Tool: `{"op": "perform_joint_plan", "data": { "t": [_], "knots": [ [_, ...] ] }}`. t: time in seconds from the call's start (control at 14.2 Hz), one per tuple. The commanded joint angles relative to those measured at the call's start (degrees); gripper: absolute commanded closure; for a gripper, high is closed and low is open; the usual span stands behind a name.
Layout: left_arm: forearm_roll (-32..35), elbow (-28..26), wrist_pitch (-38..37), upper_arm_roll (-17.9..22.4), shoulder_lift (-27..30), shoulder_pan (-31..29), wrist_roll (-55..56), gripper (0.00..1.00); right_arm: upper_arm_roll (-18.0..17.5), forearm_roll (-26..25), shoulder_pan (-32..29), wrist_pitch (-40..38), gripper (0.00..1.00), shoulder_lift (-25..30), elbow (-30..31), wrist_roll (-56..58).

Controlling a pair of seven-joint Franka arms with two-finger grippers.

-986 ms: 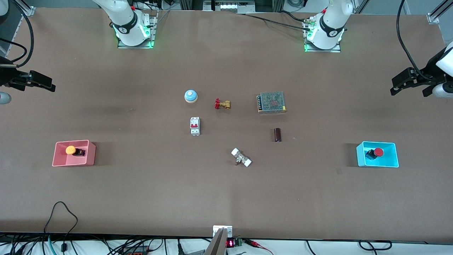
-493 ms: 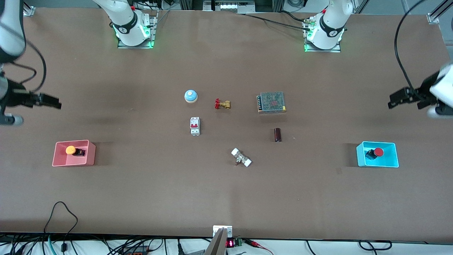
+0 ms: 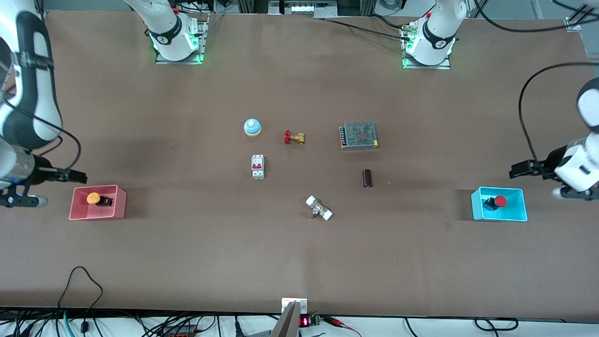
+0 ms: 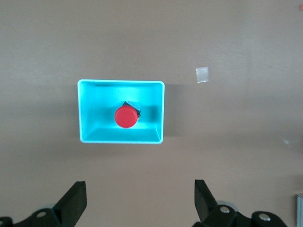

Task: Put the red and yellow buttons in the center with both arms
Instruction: 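Reach the right gripper to the yellow button while the left gripper reaches the red button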

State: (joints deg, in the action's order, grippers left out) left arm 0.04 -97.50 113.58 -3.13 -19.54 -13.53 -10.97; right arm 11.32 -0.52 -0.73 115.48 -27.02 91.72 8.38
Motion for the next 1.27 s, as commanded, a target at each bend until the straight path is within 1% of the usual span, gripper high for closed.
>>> {"op": "perform_joint_plan", "data": {
  "t": [0.0, 0.14, 0.35, 0.63, 0.7, 0.77, 0.85, 0.92, 1.06, 1.2],
  "knots": [
    [3.8, 1.6, 3.1, 0.0, -4.8, 0.0, -1.3, 0.00, -0.9, 0.3, -2.1, 4.8, 0.00, -4.6, -1.4, 3.2],
    [5.1, 1.6, 6.5, 0.0, -7.6, -0.5, -1.3, 0.00, -0.9, 0.3, -2.3, 7.5, 0.00, -6.7, -1.4, 4.3],
    [5.1, 1.6, 11.2, 0.0, -11.9, -1.1, -1.3, 0.00, -1.0, 0.3, -2.2, 9.5, 0.00, -8.1, -1.5, 4.8],
    [5.0, 1.6, 14.4, 0.2, -16.3, -1.7, -1.2, 0.00, -1.5, 0.4, -2.2, 10.8, 0.00, -10.0, -1.6, 5.5],
    [5.0, 1.6, 14.4, 0.2, -16.5, -1.8, -1.2, 0.00, -1.5, 0.9, -2.2, 10.8, 0.00, -10.2, -1.6, 6.3],
    [5.1, 1.6, 14.4, 0.2, -16.7, -1.8, -1.1, 0.03, -1.5, 1.7, -2.2, 10.8, 0.00, -10.6, -1.6, 6.6],
    [5.1, 1.6, 14.4, 0.3, -16.8, -1.8, -0.6, 0.10, -1.5, 2.0, -2.2, 10.8, 0.00, -11.2, -1.6, 6.8],
    [5.1, 1.6, 14.3, 0.2, -16.8, -1.7, -0.5, 0.20, -1.5, 2.0, -2.3, 11.0, 0.00, -11.5, -1.6, 7.9],
    [5.0, 1.8, 14.3, 0.3, -16.7, -1.7, -0.4, 0.34, -1.5, 2.0, -2.3, 12.0, 0.00, -12.1, -1.8, 9.0],
    [5.1, 3.7, 13.8, 0.3, -16.7, -1.7, 0.3, 0.41, -1.5, 2.0, -2.2, 12.2, 0.00, -12.6, -1.8, 9.0]
  ]
}}
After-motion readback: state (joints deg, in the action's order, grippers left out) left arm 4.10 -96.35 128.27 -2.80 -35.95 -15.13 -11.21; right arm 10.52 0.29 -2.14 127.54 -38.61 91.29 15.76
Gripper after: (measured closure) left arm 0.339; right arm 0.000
